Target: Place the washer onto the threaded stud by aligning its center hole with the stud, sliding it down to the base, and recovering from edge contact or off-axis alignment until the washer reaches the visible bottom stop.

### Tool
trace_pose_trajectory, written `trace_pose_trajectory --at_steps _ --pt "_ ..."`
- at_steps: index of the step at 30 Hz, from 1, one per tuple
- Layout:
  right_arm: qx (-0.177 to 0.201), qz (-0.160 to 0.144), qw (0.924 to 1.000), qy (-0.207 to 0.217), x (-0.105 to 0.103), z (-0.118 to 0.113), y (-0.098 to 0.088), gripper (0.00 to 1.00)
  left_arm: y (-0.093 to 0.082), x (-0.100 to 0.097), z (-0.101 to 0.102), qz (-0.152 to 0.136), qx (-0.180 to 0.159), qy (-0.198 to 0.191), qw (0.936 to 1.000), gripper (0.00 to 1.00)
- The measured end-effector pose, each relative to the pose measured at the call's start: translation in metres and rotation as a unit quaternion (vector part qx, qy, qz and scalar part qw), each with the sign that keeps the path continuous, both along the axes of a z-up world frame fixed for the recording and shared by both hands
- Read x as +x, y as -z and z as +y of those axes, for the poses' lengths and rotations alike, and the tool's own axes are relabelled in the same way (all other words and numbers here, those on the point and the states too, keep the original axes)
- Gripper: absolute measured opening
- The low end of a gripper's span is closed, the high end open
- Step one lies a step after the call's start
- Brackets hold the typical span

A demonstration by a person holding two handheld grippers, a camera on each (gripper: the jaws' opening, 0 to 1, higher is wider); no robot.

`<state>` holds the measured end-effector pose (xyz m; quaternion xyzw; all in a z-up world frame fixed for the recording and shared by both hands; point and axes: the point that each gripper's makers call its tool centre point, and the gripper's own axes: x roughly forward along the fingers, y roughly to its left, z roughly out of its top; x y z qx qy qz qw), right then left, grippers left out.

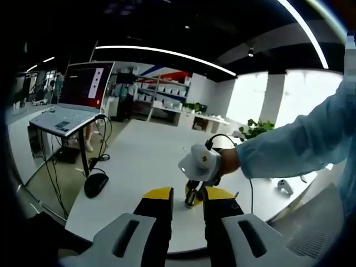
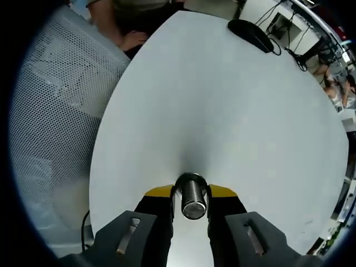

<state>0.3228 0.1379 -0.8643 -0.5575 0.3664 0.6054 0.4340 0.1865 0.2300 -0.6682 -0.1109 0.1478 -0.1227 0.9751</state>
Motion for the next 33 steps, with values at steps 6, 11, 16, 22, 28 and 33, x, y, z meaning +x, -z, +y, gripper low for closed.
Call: trace_pose_trajectory --at_steps 6,11,16,22,28,33 --pt "0.025 0.005 0.9991 0.035 0.003 0.002 0.000 0.28 0.001 0.000 -0.001 0.002 0.002 0.002 1.0000 0.19" --pt "0.060 0.009 0.9928 0.103 0.000 -0.001 -0.016 0.48 0.001 0.000 -0.001 0.003 0.003 0.004 1.0000 0.19" --pt "0.131 0.034 0.9807 0.141 -0.010 -0.003 -0.052 0.49 0.001 -0.001 -0.002 0.004 0.006 0.007 1.0000 0.19" --pt "0.224 0.115 0.9416 0.223 -0.037 -0.019 -0.103 0.51 0.001 -0.001 -0.003 0.005 0.007 0.009 0.9999 0.19" --pt "0.292 0.153 0.8929 0.306 -0.050 -0.054 -0.144 0.52 0.000 -0.001 -0.002 0.002 0.006 0.010 0.9999 0.20" --pt "0.376 0.202 0.8117 0.399 -0.061 -0.083 -0.185 0.52 0.000 -0.001 -0.003 0.002 0.007 0.014 0.9999 0.20"
